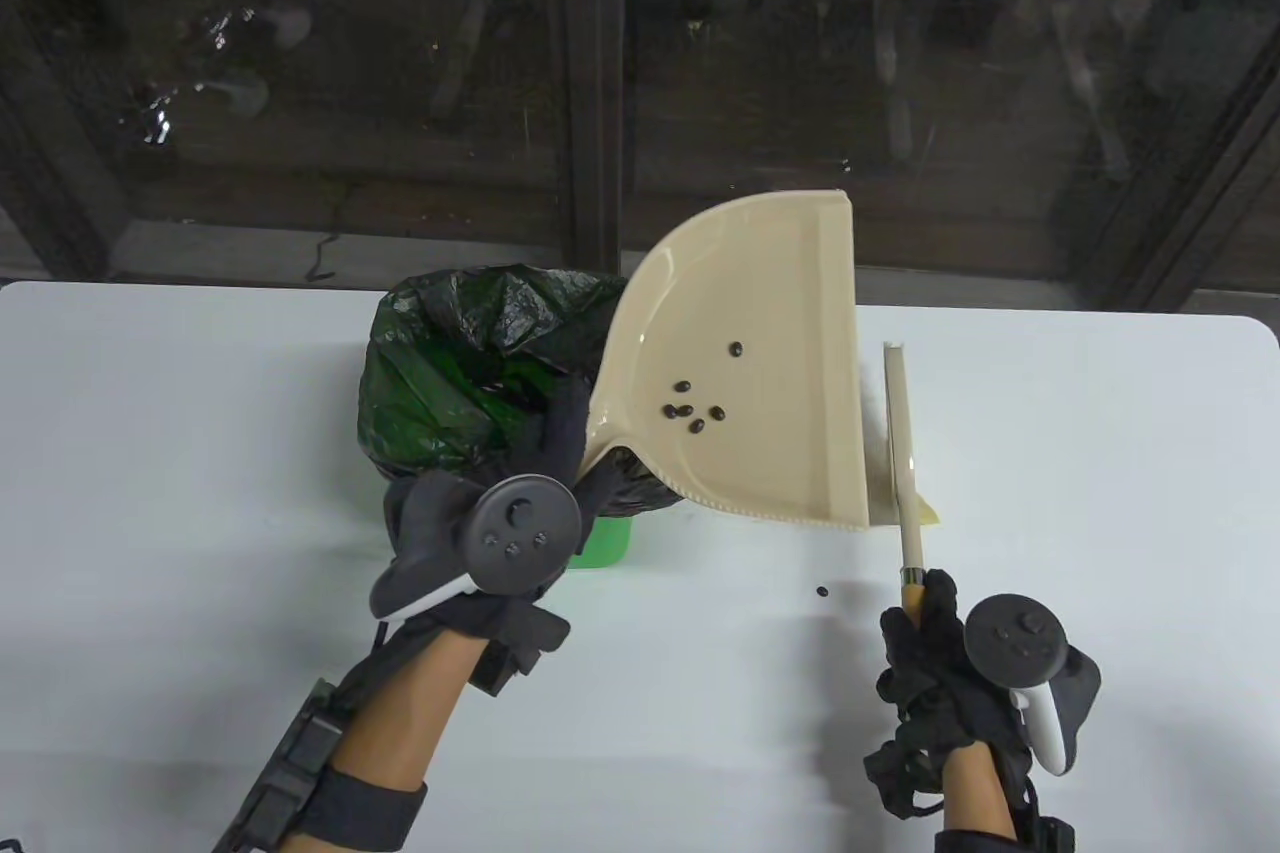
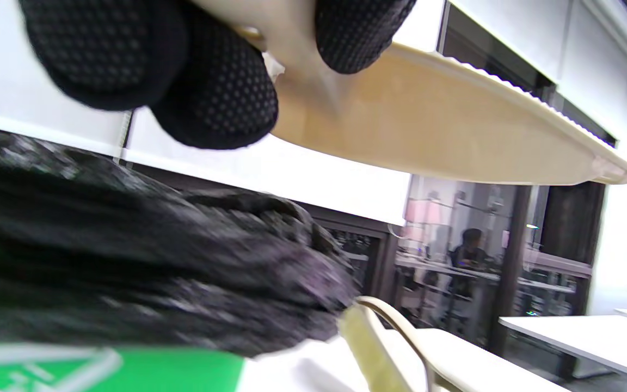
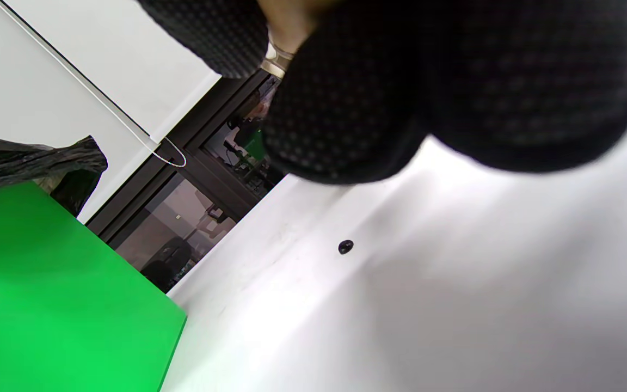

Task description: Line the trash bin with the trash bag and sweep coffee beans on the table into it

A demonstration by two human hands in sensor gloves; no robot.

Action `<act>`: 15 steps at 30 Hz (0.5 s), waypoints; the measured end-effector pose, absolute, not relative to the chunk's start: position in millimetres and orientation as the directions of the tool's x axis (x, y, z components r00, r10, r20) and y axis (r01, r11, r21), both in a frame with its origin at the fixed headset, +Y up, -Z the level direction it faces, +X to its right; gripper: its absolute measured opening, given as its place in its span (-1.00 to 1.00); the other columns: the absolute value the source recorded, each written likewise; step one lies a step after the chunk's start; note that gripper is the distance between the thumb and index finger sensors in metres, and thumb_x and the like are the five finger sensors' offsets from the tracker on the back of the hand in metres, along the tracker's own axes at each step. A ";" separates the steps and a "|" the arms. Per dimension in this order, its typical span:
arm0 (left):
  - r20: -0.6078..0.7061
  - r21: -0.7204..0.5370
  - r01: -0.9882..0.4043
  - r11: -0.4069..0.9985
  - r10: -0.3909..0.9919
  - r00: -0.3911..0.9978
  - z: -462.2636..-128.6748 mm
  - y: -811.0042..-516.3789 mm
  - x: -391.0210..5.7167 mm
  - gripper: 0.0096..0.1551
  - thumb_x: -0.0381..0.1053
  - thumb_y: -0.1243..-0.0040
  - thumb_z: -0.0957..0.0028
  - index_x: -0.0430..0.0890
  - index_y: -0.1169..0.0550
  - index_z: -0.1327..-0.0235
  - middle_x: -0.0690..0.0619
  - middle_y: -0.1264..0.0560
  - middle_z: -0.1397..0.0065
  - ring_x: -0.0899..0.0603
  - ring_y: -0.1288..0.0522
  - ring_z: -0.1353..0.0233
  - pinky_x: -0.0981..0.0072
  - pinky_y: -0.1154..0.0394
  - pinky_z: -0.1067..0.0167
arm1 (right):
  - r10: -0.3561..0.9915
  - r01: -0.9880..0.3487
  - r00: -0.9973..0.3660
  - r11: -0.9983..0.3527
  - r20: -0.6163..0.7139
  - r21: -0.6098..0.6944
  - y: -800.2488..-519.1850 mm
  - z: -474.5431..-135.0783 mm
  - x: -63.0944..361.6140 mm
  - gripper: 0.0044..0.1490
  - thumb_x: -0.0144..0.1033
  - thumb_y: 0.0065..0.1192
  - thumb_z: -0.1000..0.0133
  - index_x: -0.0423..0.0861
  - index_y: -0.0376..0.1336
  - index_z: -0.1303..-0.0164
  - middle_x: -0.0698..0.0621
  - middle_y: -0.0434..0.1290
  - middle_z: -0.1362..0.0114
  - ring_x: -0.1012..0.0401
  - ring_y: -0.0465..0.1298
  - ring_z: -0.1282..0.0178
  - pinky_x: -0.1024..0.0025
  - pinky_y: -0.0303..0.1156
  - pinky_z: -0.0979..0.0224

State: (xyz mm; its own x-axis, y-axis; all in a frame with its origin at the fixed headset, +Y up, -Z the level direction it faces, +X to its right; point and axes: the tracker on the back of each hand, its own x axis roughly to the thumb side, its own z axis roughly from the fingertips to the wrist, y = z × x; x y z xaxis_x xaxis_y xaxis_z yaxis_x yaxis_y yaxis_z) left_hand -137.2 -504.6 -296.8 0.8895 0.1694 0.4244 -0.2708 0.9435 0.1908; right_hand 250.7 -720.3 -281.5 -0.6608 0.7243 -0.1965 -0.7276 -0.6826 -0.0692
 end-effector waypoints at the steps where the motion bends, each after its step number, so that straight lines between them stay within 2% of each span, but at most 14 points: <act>1: 0.407 0.201 -0.269 0.942 0.169 0.898 -298.1 -501.7 -142.9 -0.22 -0.08 0.01 -0.54 -0.57 -0.09 -0.74 -0.39 -0.41 -0.46 -0.25 -0.68 0.06 -0.01 -0.60 0.10 | 0.723 -0.726 -0.663 -0.684 -0.196 -0.066 -720.3 -281.6 250.4 -0.14 -0.21 0.11 -0.19 -0.40 -0.11 -0.49 -0.17 0.55 -0.02 0.28 0.66 0.39 0.34 0.66 0.41; 7: 0.259 0.278 -0.189 0.942 0.116 0.959 -304.6 -489.0 -186.8 -0.22 -0.09 0.01 -0.54 -0.57 -0.09 -0.73 -0.39 -0.40 -0.46 -0.25 -0.68 0.05 -0.02 -0.60 0.09 | 0.717 -0.722 -0.669 -0.689 -0.196 -0.058 -720.5 -282.1 249.3 -0.14 -0.21 0.11 -0.20 -0.40 -0.11 -0.50 -0.17 0.55 -0.02 0.27 0.65 0.38 0.34 0.66 0.41; 11: 0.190 0.292 -0.142 0.946 0.088 0.978 -306.5 -491.0 -207.0 -0.22 -0.09 0.01 -0.54 -0.57 -0.09 -0.73 -0.39 -0.40 -0.46 -0.25 -0.67 0.05 -0.02 -0.59 0.09 | 0.716 -0.721 -0.670 -0.690 -0.196 -0.056 -720.4 -282.2 249.3 -0.14 -0.22 0.11 -0.20 -0.40 -0.12 -0.50 -0.17 0.55 -0.02 0.27 0.65 0.38 0.33 0.66 0.41; 15: 0.134 0.304 -0.036 0.952 -0.005 0.991 -307.2 -495.7 -221.5 -0.22 -0.09 0.01 -0.54 -0.57 -0.09 -0.73 -0.39 -0.40 -0.46 -0.26 -0.67 0.05 -0.03 -0.59 0.09 | 0.719 -0.724 -0.667 -0.687 -0.196 -0.056 -720.2 -282.3 249.5 -0.14 -0.22 0.11 -0.20 -0.40 -0.11 -0.49 -0.18 0.55 -0.02 0.27 0.65 0.38 0.33 0.66 0.41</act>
State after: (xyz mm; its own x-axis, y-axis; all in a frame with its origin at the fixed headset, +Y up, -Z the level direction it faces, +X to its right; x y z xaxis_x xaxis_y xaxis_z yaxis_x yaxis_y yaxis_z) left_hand -221.5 -495.7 -307.2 0.9910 -0.0047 0.1336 -0.0365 0.9519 0.3042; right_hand 249.5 -720.2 -282.3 -0.6671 0.7186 -0.1964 -0.7240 -0.6875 -0.0563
